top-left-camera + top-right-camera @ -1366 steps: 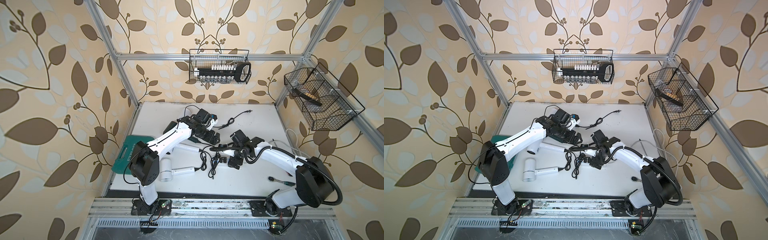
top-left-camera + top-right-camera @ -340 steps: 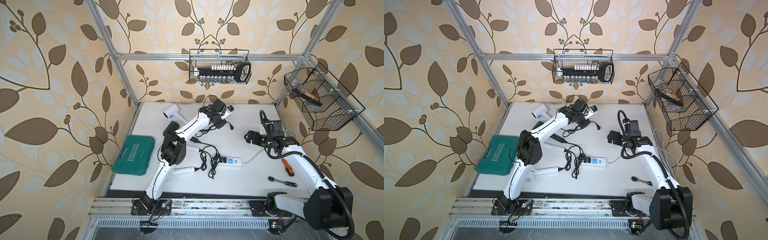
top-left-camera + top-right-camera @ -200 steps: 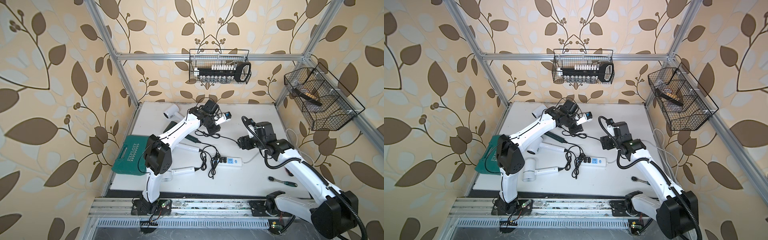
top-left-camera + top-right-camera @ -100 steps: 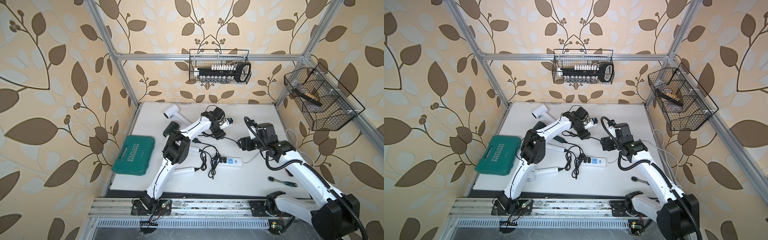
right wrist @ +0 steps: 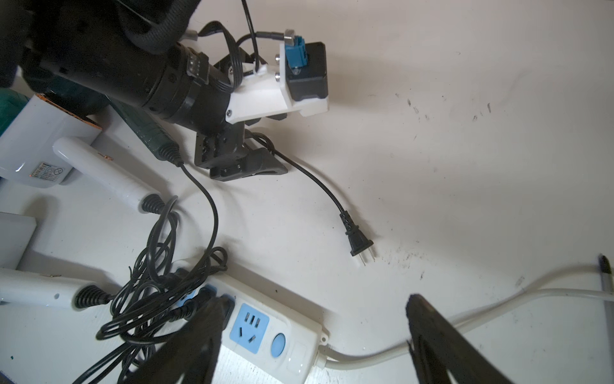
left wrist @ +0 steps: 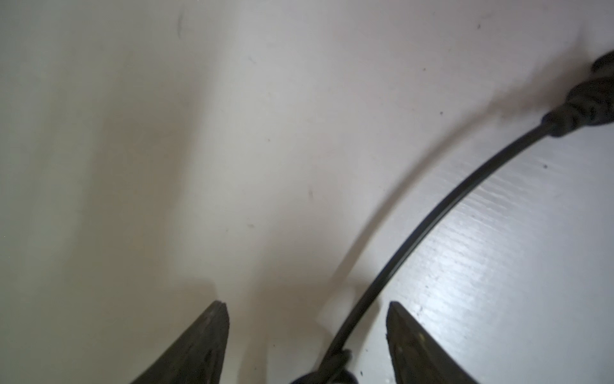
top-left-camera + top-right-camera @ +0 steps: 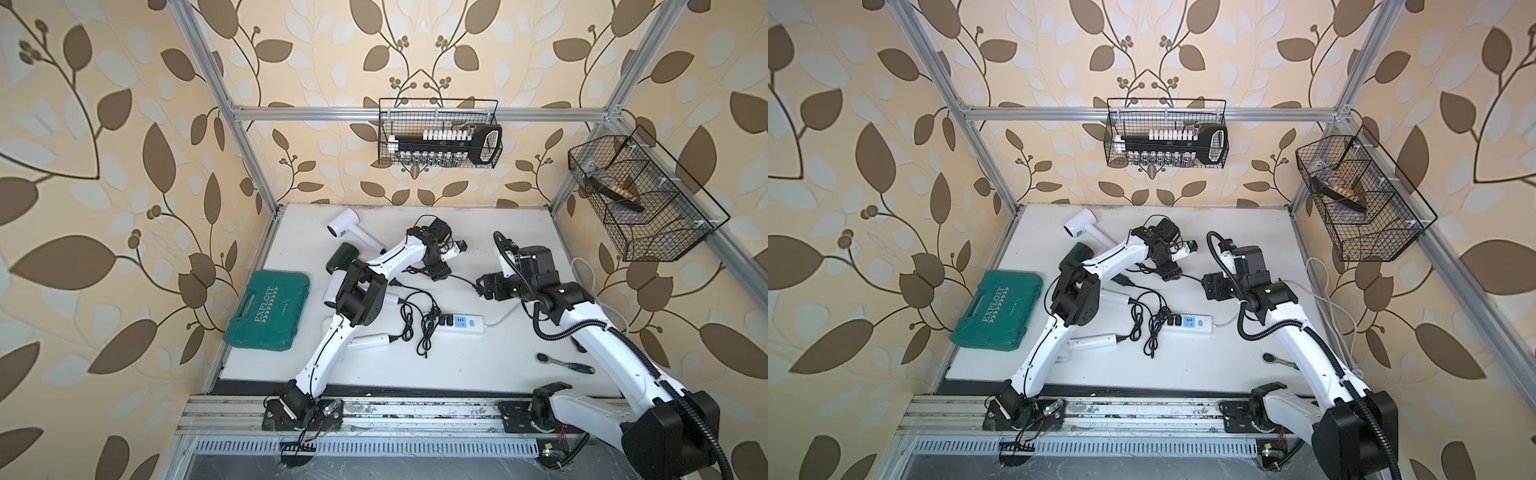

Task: Charge the blow dryers
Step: Pick up the plug from the center of the board.

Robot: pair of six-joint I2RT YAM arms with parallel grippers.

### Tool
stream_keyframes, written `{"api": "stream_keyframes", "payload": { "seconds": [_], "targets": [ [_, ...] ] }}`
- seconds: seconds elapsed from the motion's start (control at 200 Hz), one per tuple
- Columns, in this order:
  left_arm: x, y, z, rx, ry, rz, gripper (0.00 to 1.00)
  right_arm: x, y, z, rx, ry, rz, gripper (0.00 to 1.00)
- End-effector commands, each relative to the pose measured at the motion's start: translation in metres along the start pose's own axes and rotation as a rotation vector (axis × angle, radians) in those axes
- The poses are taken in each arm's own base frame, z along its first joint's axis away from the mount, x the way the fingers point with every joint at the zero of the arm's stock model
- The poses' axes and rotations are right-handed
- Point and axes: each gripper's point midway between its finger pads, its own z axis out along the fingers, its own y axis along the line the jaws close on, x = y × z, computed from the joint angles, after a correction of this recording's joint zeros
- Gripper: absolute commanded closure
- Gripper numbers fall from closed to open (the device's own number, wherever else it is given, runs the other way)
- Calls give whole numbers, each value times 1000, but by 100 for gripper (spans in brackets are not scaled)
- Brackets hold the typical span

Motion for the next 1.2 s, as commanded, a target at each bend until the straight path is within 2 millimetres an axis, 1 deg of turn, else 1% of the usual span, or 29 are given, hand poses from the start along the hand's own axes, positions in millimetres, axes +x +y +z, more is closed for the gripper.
{"api": "stream_keyframes", "payload": {
  "seconds": [0.0, 0.04, 0.18, 0.33, 0.465, 0.535, 0.64, 0.82, 0.925, 1.035, 1.125, 1.195, 1.2],
  "targets": [
    [-2, -12, -9, 78, -10, 8, 26, 3, 2, 0, -18, -3, 14, 14],
    [0, -13, -11, 101, -14, -4, 27, 3, 2, 0, -21, -2, 14, 14],
    [8, -10, -11, 117, 0, -25, 39, 3, 2, -2, -20, -8, 14, 14],
    [13, -8, -11, 141, 3, -31, 74, 1, 2, -6, -22, -14, 12, 14],
    [17, -7, -11, 141, 15, -9, 100, 0, 1, -7, -17, -17, 11, 14],
    [18, -7, -14, 133, 20, 3, 100, 0, 1, -6, -16, -16, 9, 15],
    [16, 1, -24, 78, 15, 18, 100, 0, 0, -4, -13, -10, 10, 15],
    [1, 13, -56, -14, -29, 50, 100, -2, -2, -3, 1, 1, -10, 16],
    [-8, 12, -78, -35, -62, 77, 100, -2, -3, -3, 9, 3, -20, 17],
    [-13, 10, -100, -56, -87, 106, 100, 0, -2, -1, 18, -3, -55, 18],
    [-13, 3, -116, -56, -103, 171, 100, 3, 1, 0, 23, -6, -106, 18],
    [-14, 1, -129, -74, -119, 208, 100, 3, 5, 0, 11, -14, -146, 18],
    [-10, -1, -126, -66, -109, 209, 100, 3, 5, 0, 10, -16, -149, 18]
  ]
}}
